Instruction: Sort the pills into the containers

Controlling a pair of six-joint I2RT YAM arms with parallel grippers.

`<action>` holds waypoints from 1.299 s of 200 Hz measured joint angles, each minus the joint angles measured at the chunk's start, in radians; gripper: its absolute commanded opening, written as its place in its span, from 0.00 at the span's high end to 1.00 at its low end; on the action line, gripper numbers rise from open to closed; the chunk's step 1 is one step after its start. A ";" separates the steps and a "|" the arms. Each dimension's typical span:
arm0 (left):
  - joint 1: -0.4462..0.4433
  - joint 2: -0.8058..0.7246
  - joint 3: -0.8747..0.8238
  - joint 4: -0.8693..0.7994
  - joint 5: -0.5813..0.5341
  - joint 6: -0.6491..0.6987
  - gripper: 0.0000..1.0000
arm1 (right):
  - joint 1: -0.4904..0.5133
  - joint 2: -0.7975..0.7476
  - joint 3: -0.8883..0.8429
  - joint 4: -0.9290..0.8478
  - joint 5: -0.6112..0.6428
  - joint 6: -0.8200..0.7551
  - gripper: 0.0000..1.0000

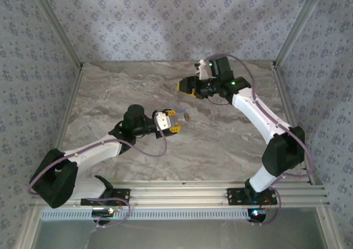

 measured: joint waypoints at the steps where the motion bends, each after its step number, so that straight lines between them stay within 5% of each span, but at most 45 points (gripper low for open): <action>1: 0.000 0.000 0.000 0.000 0.000 0.000 1.00 | -0.004 -0.003 0.000 0.000 0.003 -0.013 0.44; 27: 0.016 0.000 0.000 0.011 0.024 -0.006 1.00 | -0.045 -0.080 0.000 -0.009 0.021 -0.317 0.44; 79: 0.032 0.001 0.000 0.033 0.068 -0.027 1.00 | 0.052 -0.299 -0.080 -0.185 -0.033 -1.374 0.42; 111: 0.032 0.001 0.000 0.032 0.085 -0.027 1.00 | 0.080 -0.266 -0.079 -0.332 -0.074 -1.757 0.38; 175: 0.032 0.001 0.000 0.020 0.109 -0.027 1.00 | 0.159 -0.195 -0.055 -0.404 -0.026 -1.980 0.38; 230: 0.032 0.000 0.000 0.012 0.115 -0.028 1.00 | 0.200 -0.163 -0.051 -0.403 0.019 -2.009 0.59; 260: 0.032 0.000 0.000 0.005 0.117 -0.034 1.00 | 0.200 -0.163 -0.051 -0.405 0.018 -2.007 0.61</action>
